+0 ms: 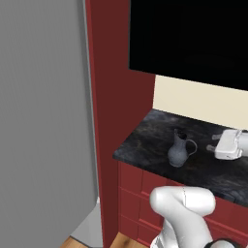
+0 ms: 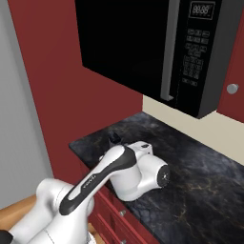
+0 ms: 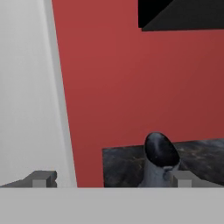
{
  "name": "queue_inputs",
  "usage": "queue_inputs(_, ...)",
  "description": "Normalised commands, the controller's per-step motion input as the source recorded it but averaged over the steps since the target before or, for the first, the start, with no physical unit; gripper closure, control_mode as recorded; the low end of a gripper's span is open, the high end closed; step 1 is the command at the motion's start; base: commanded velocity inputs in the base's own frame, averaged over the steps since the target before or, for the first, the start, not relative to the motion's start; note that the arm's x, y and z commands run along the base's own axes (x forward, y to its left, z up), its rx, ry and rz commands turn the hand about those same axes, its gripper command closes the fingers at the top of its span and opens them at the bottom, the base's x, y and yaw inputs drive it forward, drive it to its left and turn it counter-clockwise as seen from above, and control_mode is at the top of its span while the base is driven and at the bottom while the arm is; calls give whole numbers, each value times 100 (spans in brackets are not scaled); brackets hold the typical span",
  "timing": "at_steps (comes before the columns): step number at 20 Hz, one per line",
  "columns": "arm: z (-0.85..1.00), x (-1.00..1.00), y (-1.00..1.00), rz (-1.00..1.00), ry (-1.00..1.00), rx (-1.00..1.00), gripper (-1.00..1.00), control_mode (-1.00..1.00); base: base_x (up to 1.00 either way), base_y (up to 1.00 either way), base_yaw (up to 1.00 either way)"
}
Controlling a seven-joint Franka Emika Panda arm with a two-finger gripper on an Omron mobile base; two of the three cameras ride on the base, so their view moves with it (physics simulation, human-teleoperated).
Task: Move the sushi and pork chop from the top shelf to the second highest shelf to make space. Then, place the pitcher from the counter on the cleared top shelf.
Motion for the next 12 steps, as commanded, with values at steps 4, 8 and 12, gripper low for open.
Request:
queue_inputs(4,-8,18,3,0,0,0,-100,-100,0,0,0)
queue_inputs(8,-16,19,10,0,0,0,-100,-100,0,0,0)
queue_inputs(12,-18,18,11,0,0,0,-100,-100,0,0,0)
